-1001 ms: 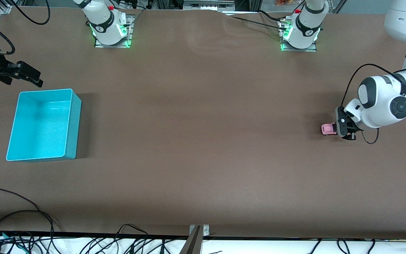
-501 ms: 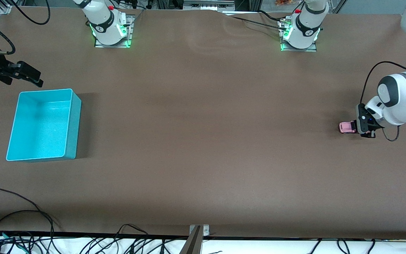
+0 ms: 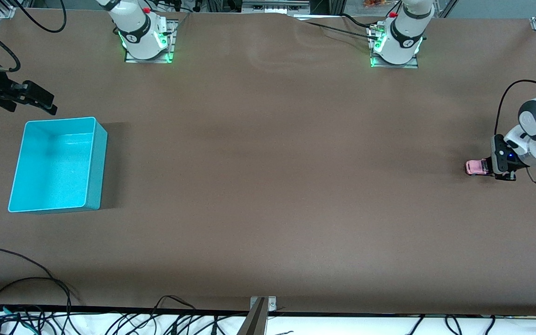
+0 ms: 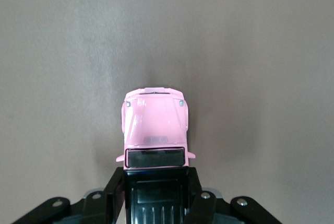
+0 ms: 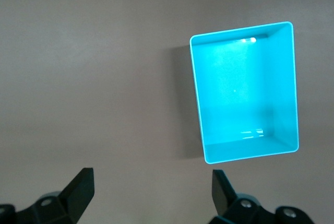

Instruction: Wind and store pink jeep toy

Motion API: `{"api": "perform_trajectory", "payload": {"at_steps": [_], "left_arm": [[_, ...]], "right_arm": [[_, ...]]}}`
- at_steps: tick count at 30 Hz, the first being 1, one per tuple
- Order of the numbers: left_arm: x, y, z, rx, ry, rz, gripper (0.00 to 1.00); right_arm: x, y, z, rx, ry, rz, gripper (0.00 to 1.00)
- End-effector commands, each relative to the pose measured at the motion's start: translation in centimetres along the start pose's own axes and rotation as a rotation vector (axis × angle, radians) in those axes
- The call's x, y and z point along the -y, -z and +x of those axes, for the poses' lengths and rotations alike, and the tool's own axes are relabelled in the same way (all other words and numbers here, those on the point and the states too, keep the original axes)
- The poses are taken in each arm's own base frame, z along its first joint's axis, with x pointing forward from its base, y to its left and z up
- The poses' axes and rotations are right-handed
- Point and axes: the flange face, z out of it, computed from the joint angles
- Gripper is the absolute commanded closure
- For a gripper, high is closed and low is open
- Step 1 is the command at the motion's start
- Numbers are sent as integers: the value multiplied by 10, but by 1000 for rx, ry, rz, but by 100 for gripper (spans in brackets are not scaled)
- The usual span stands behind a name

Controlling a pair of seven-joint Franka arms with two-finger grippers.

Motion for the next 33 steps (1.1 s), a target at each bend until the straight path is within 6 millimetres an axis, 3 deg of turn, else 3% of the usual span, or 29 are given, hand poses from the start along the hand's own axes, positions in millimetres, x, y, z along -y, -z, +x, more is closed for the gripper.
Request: {"api": "perform_trajectory", "payload": {"at_steps": [1,16,19,28,31,32,33], "left_arm": [[1,-21,-8,4,-59,-31,81],[-9,-15,-46,11,-70,-16,81],[-18,-17,-68,9,-63,-13,81],[-19,-15,-71,11,-62,-9,81],[-17,-12,-73,12,-62,-12,71],[-16,-10,-71,11,-64,-13,58],[-14,-7,-72,15,-62,-8,38]], "right_arm": [[2,7,0,6,-9,14,0],[2,7,0,6,-8,14,0],[2,7,0,6,-8,14,0],[2,7,0,6,-8,14,0],[2,7,0,6,-8,14,0],[2,7,0,6,-8,14,0],[2,7,0,6,-8,14,0]]}}
